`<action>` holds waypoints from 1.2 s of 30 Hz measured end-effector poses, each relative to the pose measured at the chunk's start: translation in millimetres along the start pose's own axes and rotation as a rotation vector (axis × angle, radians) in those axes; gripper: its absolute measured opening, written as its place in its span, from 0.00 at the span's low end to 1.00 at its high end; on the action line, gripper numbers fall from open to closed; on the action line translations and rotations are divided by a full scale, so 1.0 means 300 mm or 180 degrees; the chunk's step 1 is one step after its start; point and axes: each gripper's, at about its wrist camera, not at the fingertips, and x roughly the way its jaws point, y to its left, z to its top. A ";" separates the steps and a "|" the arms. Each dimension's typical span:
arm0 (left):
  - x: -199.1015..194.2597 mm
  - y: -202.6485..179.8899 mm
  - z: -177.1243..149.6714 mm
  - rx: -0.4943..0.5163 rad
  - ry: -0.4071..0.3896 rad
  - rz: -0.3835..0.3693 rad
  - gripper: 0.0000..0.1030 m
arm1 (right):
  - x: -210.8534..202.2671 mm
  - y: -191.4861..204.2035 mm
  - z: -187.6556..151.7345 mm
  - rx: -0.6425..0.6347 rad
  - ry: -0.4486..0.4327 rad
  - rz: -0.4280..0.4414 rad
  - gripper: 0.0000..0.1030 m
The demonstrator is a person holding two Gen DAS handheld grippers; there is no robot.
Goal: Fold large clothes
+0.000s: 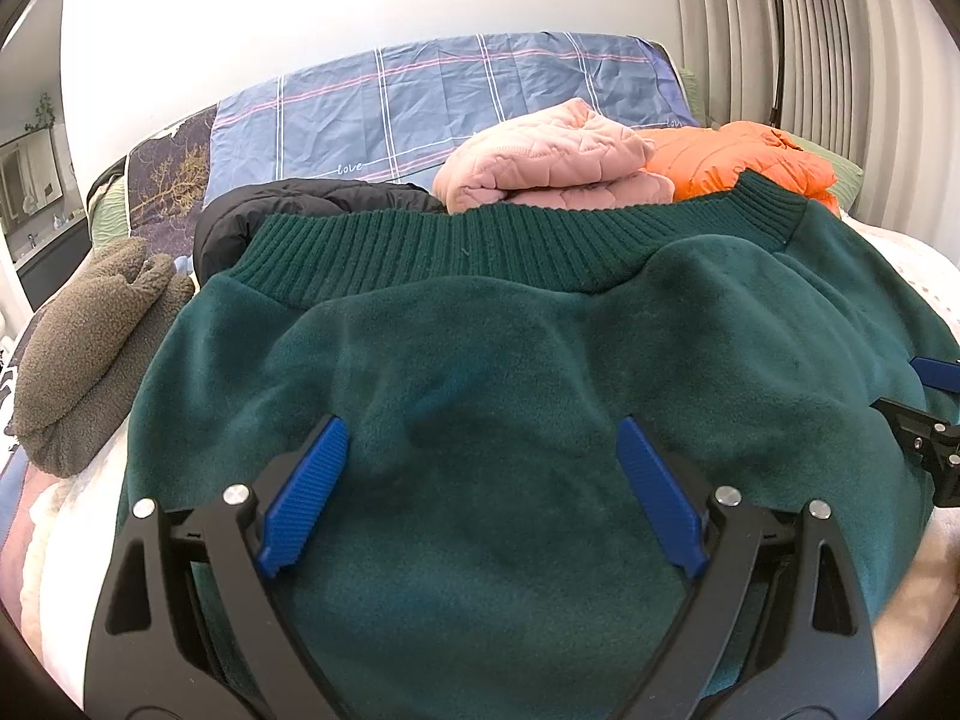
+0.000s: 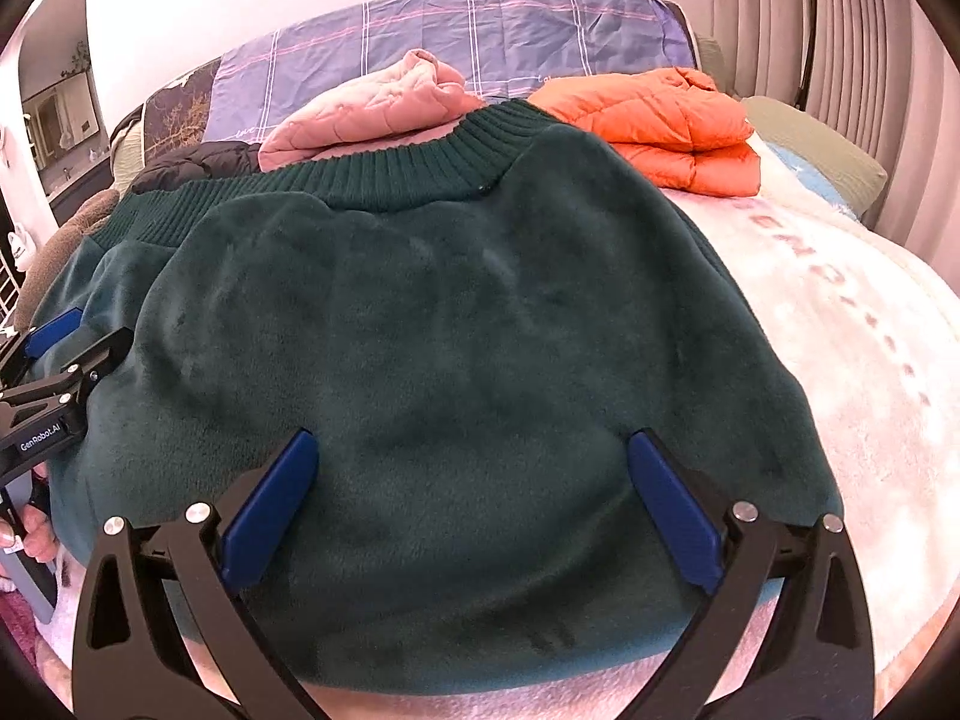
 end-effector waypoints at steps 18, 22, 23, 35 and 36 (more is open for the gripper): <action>-0.154 0.467 -0.157 -0.1178 0.0210 0.0160 0.91 | -0.009 0.016 0.012 -0.0051 0.0011 -0.0052 0.99; -0.118 0.505 -0.205 -0.1379 0.0334 -0.0153 0.92 | -0.008 0.019 0.014 -0.0066 0.0017 -0.0088 0.99; -0.107 0.511 -0.209 -0.1424 0.0360 -0.0205 0.93 | -0.007 0.017 0.015 -0.0066 0.0018 -0.0090 0.99; -0.058 0.544 -0.255 -0.1717 0.0405 -0.0521 0.95 | -0.090 0.100 0.060 -0.0373 -0.0114 -0.0692 0.99; -0.061 0.550 -0.262 -0.1716 0.0401 -0.0520 0.95 | -0.111 0.124 0.063 -0.0476 -0.0209 -0.0784 0.99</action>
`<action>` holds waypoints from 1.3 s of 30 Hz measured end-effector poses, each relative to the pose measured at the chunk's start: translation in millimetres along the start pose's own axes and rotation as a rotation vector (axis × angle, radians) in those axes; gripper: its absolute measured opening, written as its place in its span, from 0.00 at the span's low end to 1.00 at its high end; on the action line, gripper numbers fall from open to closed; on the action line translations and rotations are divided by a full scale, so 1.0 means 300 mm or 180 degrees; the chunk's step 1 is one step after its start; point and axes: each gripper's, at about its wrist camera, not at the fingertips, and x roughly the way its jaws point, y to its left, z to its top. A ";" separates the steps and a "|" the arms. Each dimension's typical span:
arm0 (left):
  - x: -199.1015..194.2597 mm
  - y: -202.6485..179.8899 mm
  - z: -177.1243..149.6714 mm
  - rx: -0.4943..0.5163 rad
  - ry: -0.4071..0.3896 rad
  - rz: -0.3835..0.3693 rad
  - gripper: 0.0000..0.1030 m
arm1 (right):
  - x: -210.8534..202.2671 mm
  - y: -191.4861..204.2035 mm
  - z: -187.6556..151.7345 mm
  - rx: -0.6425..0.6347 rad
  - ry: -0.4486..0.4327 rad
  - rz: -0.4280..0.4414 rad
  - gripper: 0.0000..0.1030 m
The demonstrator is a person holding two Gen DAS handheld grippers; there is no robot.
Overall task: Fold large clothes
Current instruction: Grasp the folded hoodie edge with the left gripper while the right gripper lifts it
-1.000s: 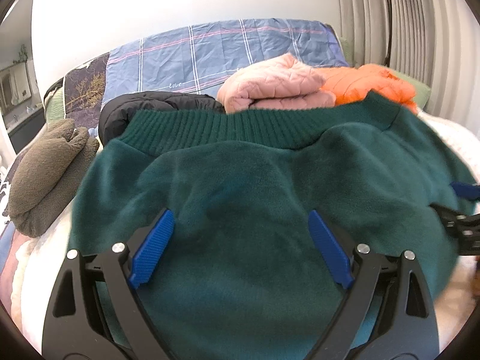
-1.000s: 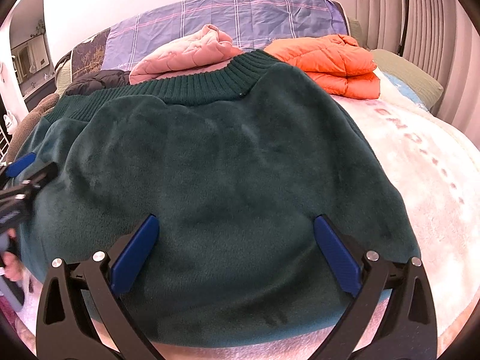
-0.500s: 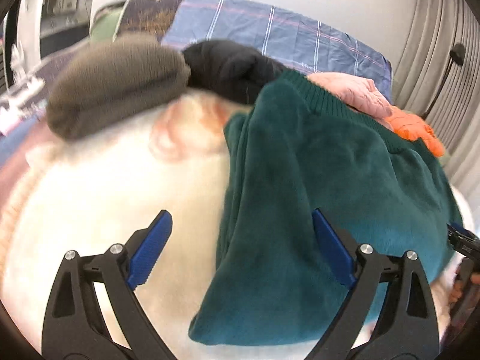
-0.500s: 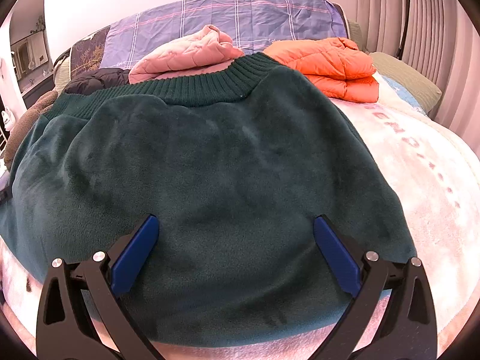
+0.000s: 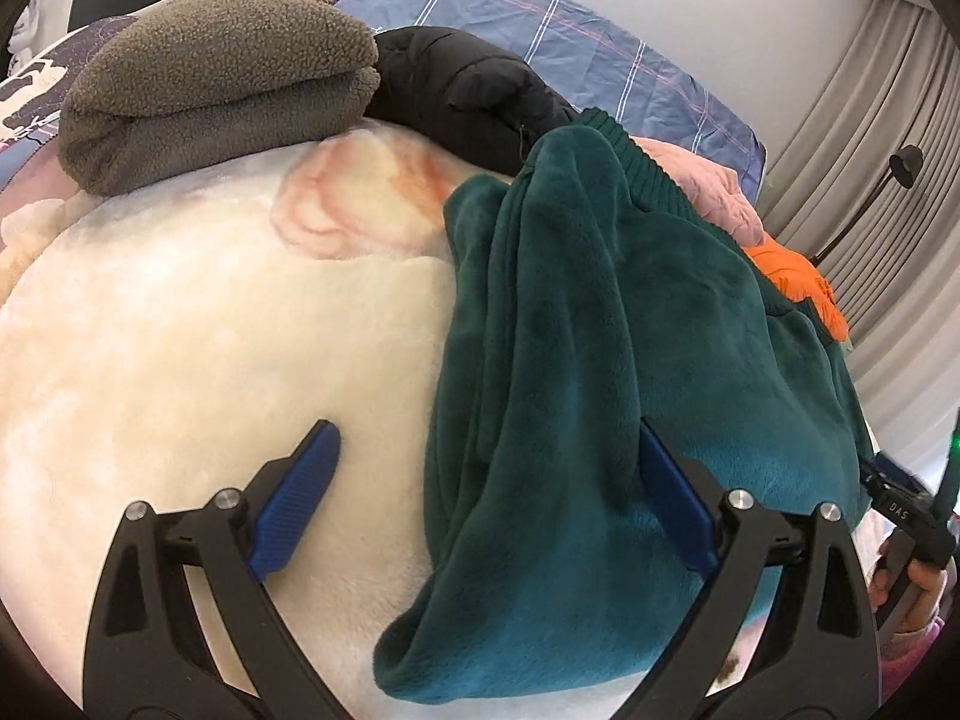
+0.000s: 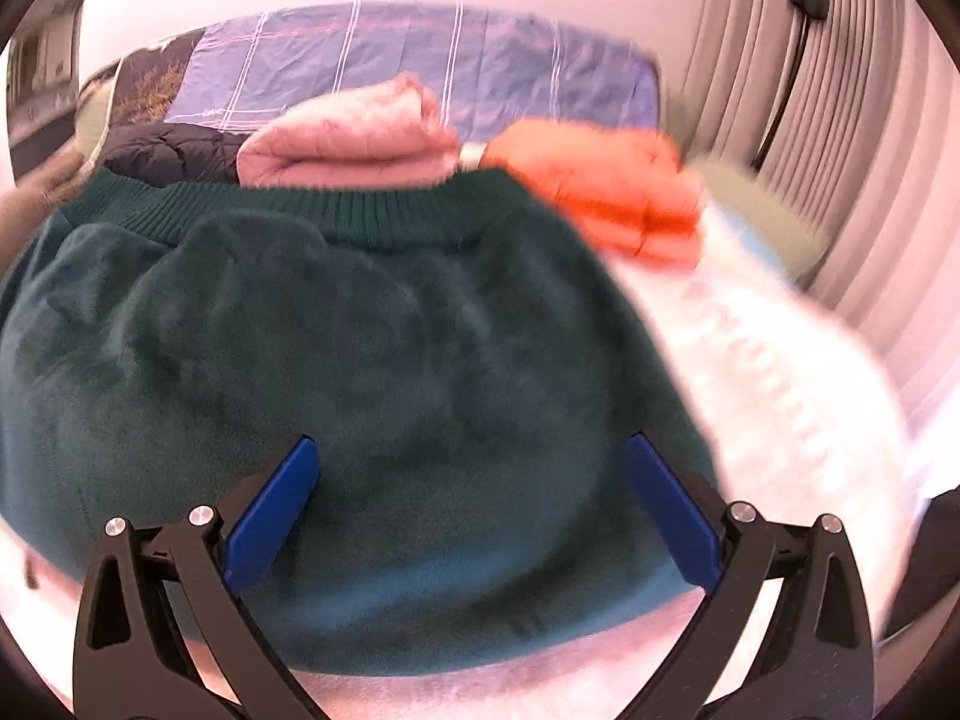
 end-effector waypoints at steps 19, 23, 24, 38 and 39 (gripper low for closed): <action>-0.024 0.012 -0.023 -0.0050 -0.0032 -0.0096 0.95 | -0.210 0.281 0.091 -0.0641 -0.0675 0.0103 0.99; -0.026 0.016 -0.022 -0.0079 -0.0026 -0.0125 0.95 | -0.250 0.325 0.060 -0.0711 -0.0722 0.0577 0.99; -0.029 0.018 -0.020 -0.0091 -0.0020 -0.0139 0.95 | -0.259 0.344 0.050 -0.0765 -0.0731 0.0675 0.99; 0.140 0.046 0.291 0.0155 0.0530 -0.0756 0.92 | -0.382 0.821 -0.075 -0.2105 -0.0983 0.1629 0.98; 0.175 0.056 0.305 0.0108 0.0590 -0.0804 0.92 | -0.383 0.847 -0.077 -0.2168 -0.0988 0.1651 0.98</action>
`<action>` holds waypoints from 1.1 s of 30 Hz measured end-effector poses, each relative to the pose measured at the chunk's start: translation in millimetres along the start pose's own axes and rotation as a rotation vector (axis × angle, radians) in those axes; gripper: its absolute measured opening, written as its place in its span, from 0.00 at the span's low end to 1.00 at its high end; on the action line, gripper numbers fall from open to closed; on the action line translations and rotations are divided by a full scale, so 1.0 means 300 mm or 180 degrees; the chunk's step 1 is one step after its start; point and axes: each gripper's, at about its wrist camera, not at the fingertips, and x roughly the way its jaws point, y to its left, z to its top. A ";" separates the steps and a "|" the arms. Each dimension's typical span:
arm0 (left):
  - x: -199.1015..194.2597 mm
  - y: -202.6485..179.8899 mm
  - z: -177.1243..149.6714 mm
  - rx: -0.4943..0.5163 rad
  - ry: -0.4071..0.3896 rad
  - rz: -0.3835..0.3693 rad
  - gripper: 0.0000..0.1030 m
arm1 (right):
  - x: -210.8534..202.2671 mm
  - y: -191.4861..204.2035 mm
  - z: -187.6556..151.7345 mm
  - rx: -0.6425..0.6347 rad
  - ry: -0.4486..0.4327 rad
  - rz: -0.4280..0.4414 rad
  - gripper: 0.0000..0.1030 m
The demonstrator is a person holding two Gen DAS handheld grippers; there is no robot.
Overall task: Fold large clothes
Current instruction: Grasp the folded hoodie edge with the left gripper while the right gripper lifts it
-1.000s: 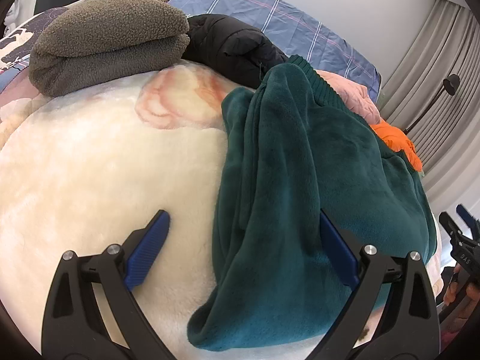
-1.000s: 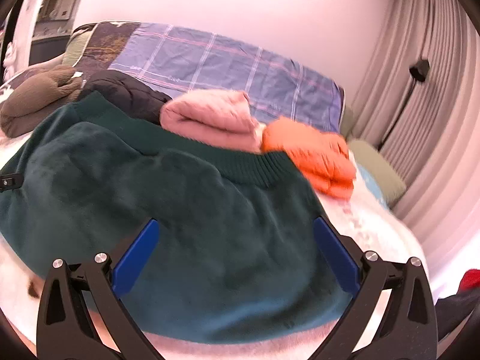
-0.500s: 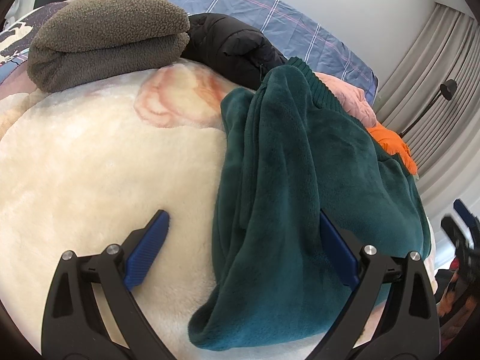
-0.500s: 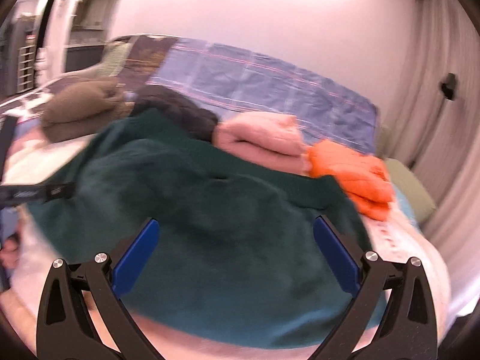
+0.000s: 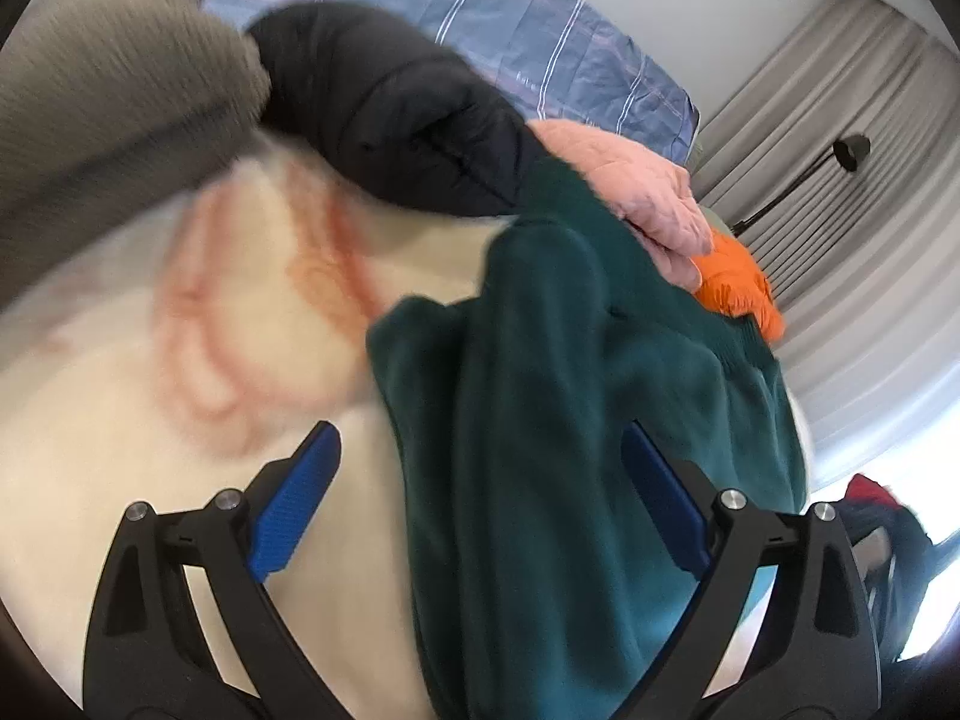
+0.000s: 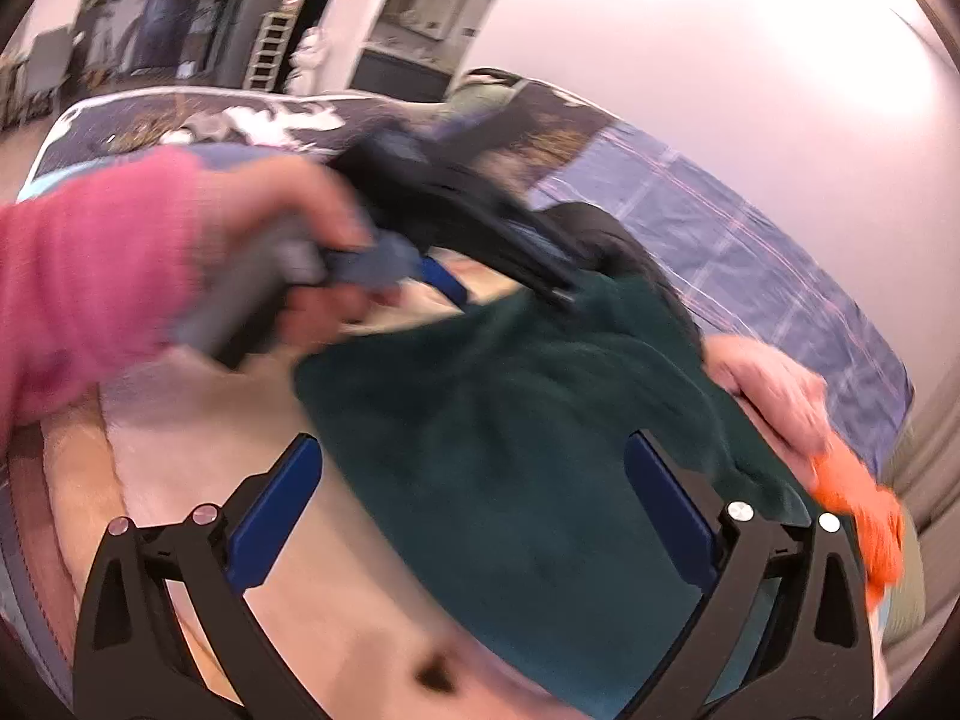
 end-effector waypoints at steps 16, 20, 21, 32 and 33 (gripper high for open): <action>0.107 0.096 0.064 -0.0176 -0.0010 -0.0736 0.36 | 0.201 0.075 0.096 0.0053 0.0242 0.0208 0.04; 0.024 0.003 0.080 -0.0028 -0.0161 -0.0657 0.31 | 0.074 -0.018 0.134 0.0485 -0.0100 0.0314 0.04; 0.003 -0.020 0.089 -0.0002 -0.0187 -0.0666 0.31 | 0.040 -0.046 0.138 0.0580 -0.0182 0.0328 0.04; -0.099 -0.499 0.196 0.0600 -0.0271 -0.0457 0.31 | -0.369 -0.452 0.032 0.1606 -0.1023 0.0220 0.00; -0.097 -0.521 0.201 0.0646 -0.0236 -0.0370 0.31 | -0.376 -0.465 0.009 0.1632 -0.1014 0.0235 0.01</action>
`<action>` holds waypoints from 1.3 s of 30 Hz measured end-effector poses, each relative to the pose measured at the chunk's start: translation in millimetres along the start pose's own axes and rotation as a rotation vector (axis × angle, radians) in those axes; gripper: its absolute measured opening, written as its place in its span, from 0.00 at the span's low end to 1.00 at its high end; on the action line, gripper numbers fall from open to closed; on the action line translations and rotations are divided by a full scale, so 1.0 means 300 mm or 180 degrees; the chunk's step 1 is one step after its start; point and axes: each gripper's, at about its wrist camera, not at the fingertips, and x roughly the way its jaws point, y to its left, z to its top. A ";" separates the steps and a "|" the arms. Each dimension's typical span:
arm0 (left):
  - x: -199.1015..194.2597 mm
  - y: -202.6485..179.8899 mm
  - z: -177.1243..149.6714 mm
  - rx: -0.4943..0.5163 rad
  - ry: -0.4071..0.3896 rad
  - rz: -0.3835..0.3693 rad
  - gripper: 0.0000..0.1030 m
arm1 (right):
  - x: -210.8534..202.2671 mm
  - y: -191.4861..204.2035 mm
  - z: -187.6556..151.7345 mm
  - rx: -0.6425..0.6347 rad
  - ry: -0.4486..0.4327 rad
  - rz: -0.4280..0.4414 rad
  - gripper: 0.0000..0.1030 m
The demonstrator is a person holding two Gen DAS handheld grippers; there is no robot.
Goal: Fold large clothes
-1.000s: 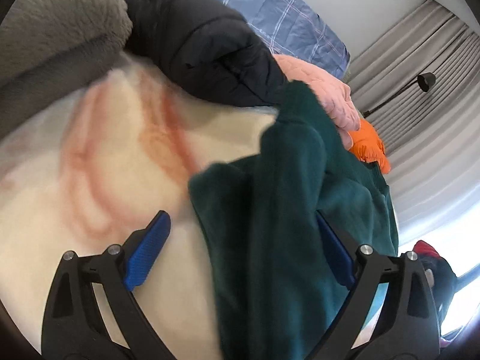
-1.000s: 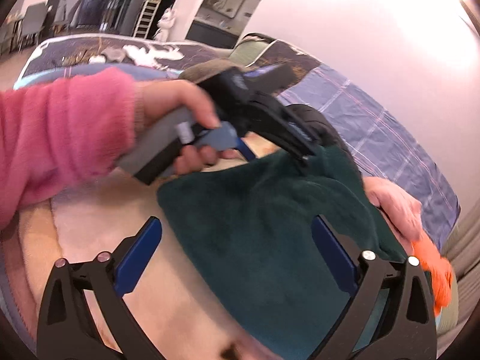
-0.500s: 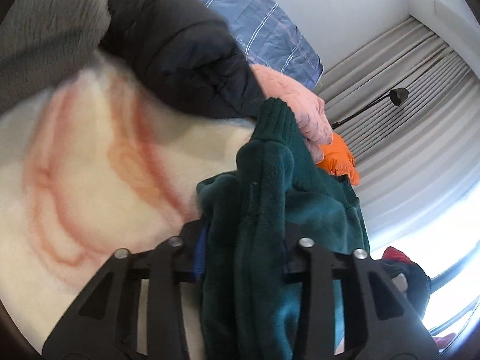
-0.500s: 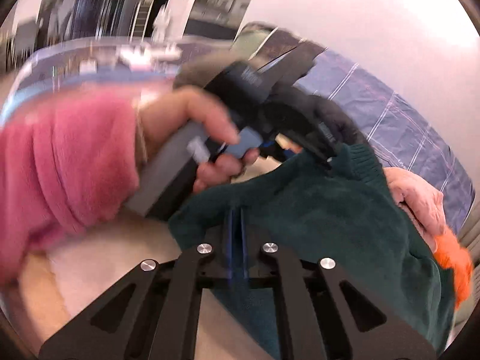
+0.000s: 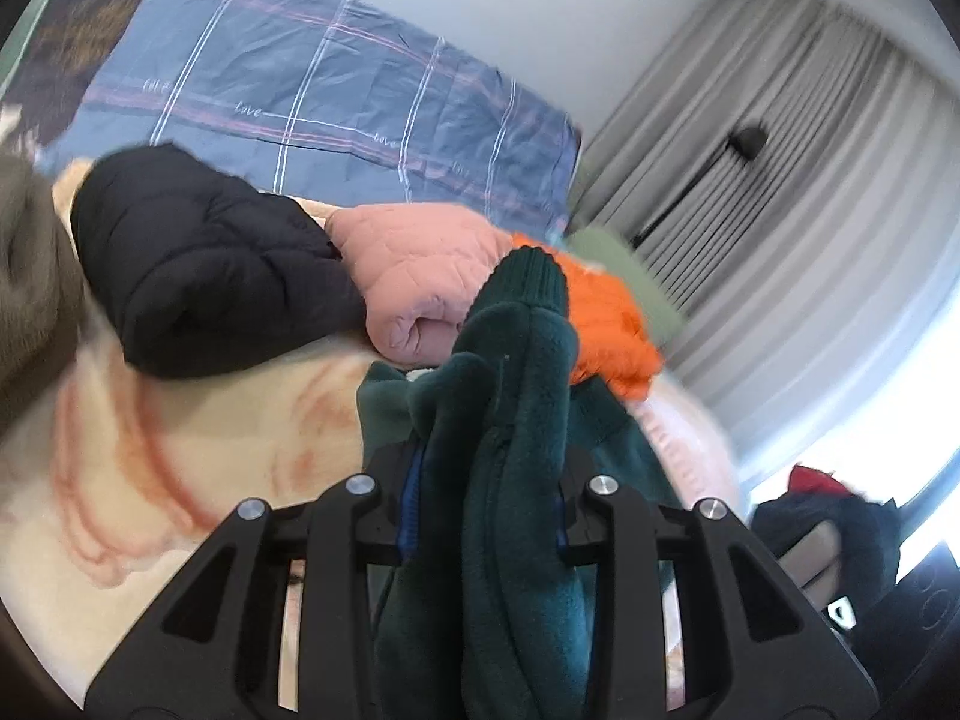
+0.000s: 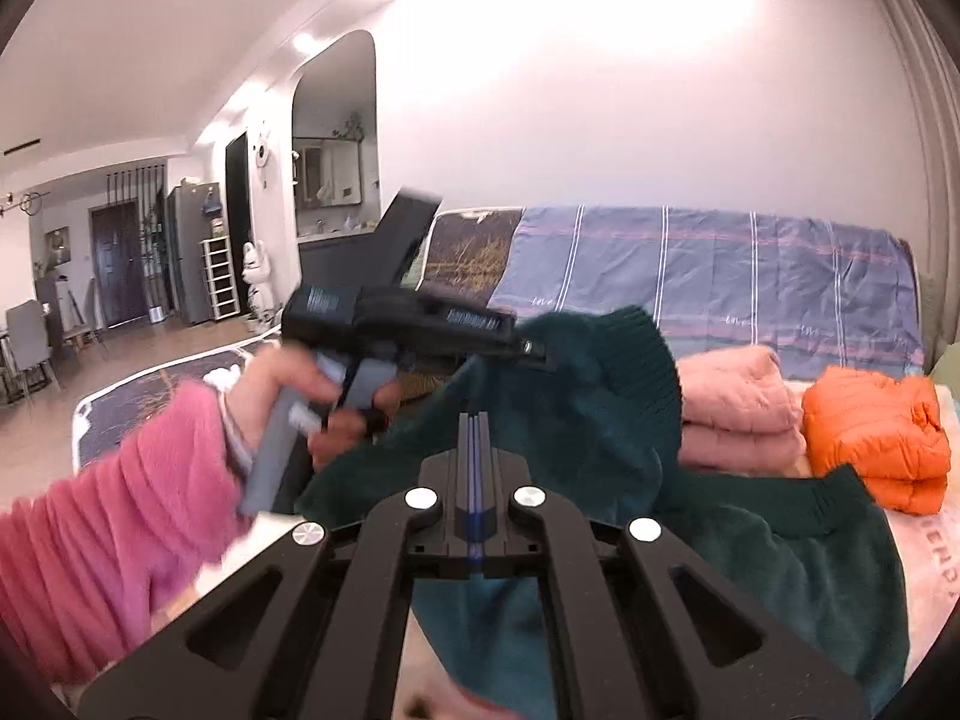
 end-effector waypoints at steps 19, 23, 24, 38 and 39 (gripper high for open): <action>0.057 -0.208 0.043 0.0369 0.0696 0.1060 0.30 | 0.246 0.297 -0.256 -0.1434 -0.0030 -0.1118 0.22; 0.057 -0.222 0.068 0.0297 0.0669 0.0802 0.30 | 0.125 0.174 -0.201 -0.0862 -0.0142 -0.0909 0.19; 0.062 -0.239 0.070 0.0323 0.0658 0.0762 0.30 | 0.096 0.131 -0.186 -0.0683 -0.0147 -0.0857 0.18; 0.394 -0.798 0.113 0.1069 0.0716 0.0342 0.32 | -0.348 -0.383 -0.135 0.1301 -0.0734 -0.0629 0.17; 0.433 -0.841 0.107 0.1149 0.0739 0.0322 0.33 | -0.376 -0.436 -0.134 0.1421 -0.0768 -0.0647 0.17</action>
